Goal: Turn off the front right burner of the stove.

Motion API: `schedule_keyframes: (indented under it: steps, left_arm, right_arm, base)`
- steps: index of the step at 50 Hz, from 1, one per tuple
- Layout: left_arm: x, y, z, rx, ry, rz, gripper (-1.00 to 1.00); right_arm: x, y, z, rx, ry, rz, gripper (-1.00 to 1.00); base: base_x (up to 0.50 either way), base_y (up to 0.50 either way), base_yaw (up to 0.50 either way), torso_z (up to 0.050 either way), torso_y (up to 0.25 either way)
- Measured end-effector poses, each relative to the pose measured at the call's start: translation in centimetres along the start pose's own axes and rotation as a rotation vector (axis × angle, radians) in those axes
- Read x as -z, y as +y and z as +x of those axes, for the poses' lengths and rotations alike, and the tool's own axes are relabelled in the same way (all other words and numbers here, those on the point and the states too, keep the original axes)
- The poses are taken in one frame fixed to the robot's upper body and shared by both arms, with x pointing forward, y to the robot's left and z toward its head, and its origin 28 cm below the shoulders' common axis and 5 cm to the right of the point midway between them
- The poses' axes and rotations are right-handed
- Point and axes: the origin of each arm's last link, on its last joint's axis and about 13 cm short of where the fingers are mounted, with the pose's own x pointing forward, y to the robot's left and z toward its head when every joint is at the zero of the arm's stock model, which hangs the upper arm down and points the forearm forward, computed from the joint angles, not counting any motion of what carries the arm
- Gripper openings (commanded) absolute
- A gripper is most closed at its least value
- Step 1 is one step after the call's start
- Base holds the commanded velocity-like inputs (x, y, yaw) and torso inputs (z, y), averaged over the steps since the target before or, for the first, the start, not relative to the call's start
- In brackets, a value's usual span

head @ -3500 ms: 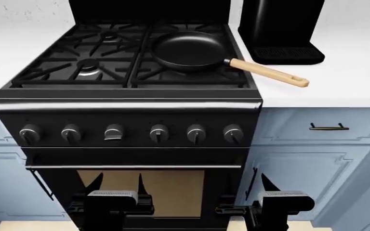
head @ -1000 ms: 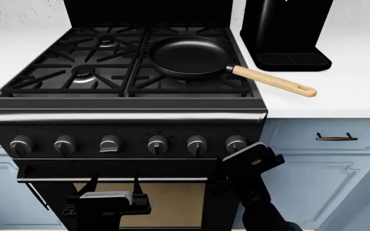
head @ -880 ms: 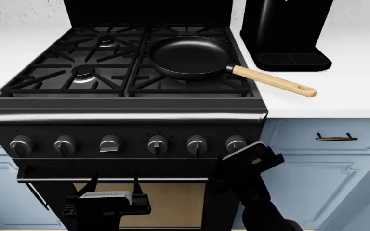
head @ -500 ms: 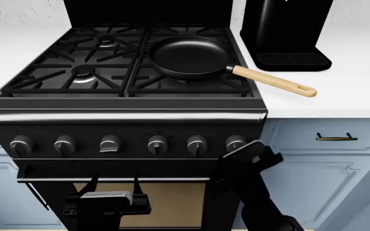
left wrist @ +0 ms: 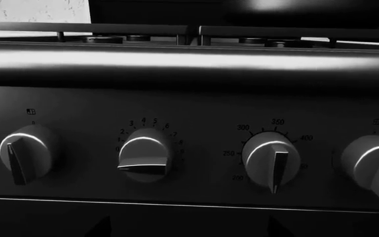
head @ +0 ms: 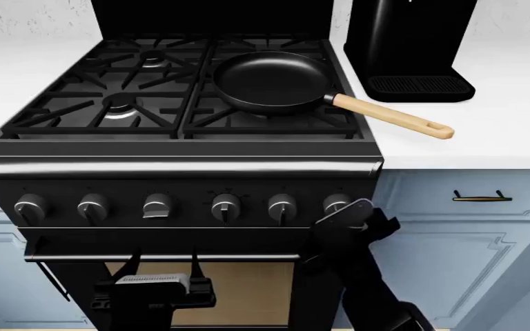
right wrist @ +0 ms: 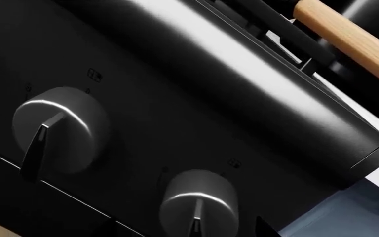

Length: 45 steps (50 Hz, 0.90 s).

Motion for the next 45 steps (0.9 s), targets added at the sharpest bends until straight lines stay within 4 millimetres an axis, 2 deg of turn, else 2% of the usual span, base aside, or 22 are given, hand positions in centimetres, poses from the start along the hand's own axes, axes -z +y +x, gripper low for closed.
schedule_keyframes:
  steps: [21, 22, 45]
  left_arm:
    - [0.02, -0.01, 0.04, -0.001, 0.002, 0.000, 1.00]
    - [0.02, -0.01, 0.04, -0.001, 0.002, 0.000, 1.00]
    - [0.00, 0.01, -0.01, -0.001, 0.001, 0.000, 1.00]
  right_arm:
    - [-0.02, -0.17, 0.71, 0.018, 0.029, -0.006, 1.00]
    - [-0.03, -0.17, 0.74, 0.018, 0.029, -0.006, -1.00]
    - [-0.08, -0.19, 0.78, 0.039, 0.030, -0.006, -1.00]
  base:
    - [0.00, 0.00, 0.00, 0.000, 0.000]
    - [0.00, 0.00, 0.00, 0.000, 0.000]
    - [0.00, 0.00, 0.00, 0.000, 0.000]
